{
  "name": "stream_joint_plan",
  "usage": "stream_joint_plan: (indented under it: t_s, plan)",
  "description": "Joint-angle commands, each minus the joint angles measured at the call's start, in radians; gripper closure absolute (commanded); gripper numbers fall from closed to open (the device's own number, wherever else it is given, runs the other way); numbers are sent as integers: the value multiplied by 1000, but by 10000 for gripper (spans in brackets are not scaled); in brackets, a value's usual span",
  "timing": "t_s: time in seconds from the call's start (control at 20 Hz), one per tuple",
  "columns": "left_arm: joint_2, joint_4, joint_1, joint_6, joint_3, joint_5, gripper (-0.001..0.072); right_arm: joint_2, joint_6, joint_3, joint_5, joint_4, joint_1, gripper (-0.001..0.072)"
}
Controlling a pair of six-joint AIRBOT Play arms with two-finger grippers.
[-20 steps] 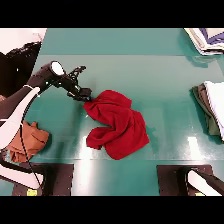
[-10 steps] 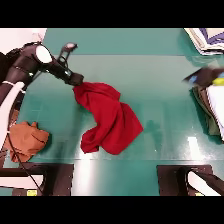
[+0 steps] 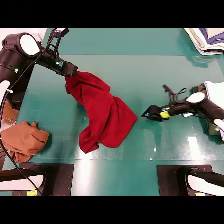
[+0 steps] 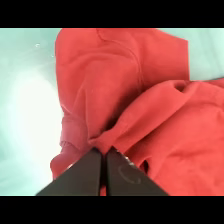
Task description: Fold the shirts.
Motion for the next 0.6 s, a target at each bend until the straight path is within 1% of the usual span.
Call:
stream_joint_plan:
  t_s: [0.0, 0.05, 0.1, 0.25, 0.3, 0.4, 0.45, 0.55]
  plan:
    - [2, 4, 0, -6, 2, -8, 683, -128, -14, 45, -56, 46, 99, 265]
    - [2, 4, 0, -6, 2, -8, 683, -156, -14, 77, -53, 45, 124, 267]
    - [2, 4, 0, -6, 2, -8, 683, -179, -14, 106, -49, 45, 145, 297]
    - [3, 5, 0, -6, 3, -26, 683, -211, -16, 182, -50, 19, 183, 665]
    - [9, 10, 0, -9, 3, -31, 683, -209, -15, 206, -47, -8, 182, 691]
    - [43, 42, 0, -17, 14, -29, 683, -164, -10, 267, -29, -75, 161, 691]
    - [73, 67, 0, -34, 32, -23, 683, -130, -3, 306, -18, -106, 137, 692]
    - [150, 106, 0, -38, 89, -4, 683, -36, 8, 402, 3, -159, 71, 692]
